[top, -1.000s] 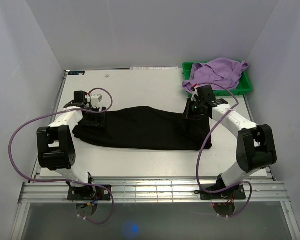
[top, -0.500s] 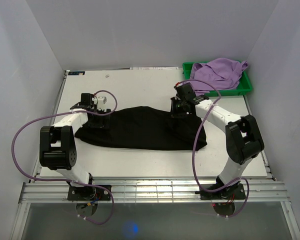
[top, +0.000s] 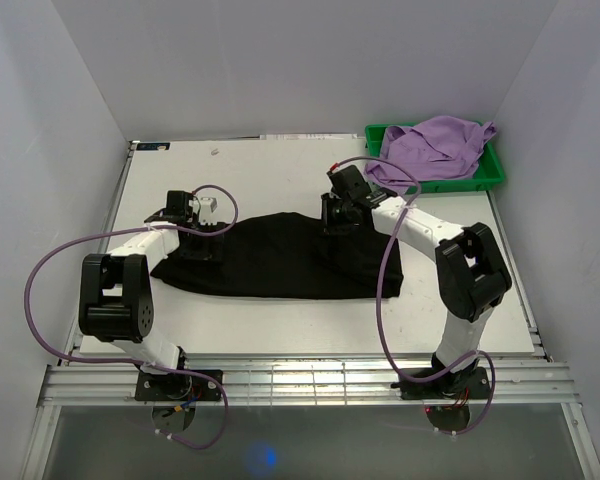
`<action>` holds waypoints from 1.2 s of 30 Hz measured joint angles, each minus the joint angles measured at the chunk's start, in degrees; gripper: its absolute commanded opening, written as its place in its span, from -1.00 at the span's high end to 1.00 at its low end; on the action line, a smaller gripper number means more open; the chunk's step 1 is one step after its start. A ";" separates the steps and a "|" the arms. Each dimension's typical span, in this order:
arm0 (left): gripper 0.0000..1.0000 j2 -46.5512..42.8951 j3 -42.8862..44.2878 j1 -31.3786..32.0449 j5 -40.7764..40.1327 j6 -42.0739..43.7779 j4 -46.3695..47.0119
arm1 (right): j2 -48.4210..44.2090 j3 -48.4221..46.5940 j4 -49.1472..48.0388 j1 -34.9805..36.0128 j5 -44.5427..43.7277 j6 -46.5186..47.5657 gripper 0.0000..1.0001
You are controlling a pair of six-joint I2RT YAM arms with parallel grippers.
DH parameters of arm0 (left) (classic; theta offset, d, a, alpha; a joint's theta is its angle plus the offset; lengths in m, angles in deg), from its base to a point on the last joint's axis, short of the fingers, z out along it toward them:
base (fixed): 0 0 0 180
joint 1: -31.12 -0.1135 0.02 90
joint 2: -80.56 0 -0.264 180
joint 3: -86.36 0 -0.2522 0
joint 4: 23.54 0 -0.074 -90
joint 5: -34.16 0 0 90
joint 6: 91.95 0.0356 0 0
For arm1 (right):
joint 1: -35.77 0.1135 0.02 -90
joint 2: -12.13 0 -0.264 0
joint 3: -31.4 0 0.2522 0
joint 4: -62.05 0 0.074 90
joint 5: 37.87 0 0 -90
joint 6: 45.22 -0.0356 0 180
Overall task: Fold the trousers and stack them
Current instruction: Fold the trousers
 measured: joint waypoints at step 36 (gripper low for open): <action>-0.86 11.80 18.88 11.74 26.77 -22.58 5.22 | -9.35 15.10 3.08 -12.48 21.66 33.73 0.74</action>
